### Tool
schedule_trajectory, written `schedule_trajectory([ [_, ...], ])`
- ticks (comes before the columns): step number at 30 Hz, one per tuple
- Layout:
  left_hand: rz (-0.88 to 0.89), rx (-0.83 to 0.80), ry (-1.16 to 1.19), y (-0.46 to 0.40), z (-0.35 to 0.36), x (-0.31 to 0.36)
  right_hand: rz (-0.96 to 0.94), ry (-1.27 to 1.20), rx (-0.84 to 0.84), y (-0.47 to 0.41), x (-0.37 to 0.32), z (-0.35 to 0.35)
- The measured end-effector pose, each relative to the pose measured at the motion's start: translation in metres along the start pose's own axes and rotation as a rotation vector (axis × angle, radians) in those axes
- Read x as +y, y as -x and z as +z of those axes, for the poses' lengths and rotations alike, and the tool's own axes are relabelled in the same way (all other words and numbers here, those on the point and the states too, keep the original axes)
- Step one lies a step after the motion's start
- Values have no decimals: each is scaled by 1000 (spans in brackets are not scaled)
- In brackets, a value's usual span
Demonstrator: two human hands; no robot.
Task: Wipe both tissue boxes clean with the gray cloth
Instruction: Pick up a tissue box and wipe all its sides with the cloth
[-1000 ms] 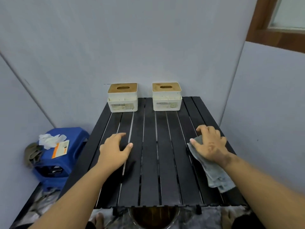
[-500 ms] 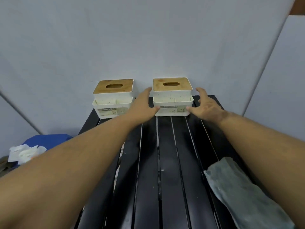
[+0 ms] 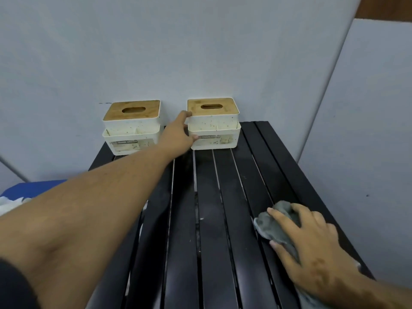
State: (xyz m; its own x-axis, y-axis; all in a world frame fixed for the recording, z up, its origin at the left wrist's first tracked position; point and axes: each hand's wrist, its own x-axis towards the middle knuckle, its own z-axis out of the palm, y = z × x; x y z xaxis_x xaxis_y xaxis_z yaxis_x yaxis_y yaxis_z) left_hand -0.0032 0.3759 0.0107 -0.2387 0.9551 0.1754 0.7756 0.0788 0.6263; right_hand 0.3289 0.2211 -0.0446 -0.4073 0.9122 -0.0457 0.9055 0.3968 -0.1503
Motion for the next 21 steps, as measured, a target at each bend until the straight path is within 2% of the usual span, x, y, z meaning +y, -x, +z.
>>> schedule_trajectory([
  [3, -9, 14, -2, 0, 2, 0, -13, -279, 275, -33, 12, 9],
  [6, -7, 19, -16, -4, 3, -4, -41, -412, 451, -92, 12, -3],
  [8, -4, 21, -25, -7, 6, -9, -40, -468, 532, -140, 7, -21],
  [12, -11, 37, -9, -16, 15, -20, -47, -604, 591, -235, -9, -54],
  [14, -6, 49, 11, -18, 19, -22, -57, -660, 554, -272, -12, -59],
  [18, -12, 53, 58, -21, 25, -26, -163, -646, 280, -300, -10, -50],
  [21, -12, 53, 88, -22, 26, -26, -176, -645, 230, -300, -7, -38],
])
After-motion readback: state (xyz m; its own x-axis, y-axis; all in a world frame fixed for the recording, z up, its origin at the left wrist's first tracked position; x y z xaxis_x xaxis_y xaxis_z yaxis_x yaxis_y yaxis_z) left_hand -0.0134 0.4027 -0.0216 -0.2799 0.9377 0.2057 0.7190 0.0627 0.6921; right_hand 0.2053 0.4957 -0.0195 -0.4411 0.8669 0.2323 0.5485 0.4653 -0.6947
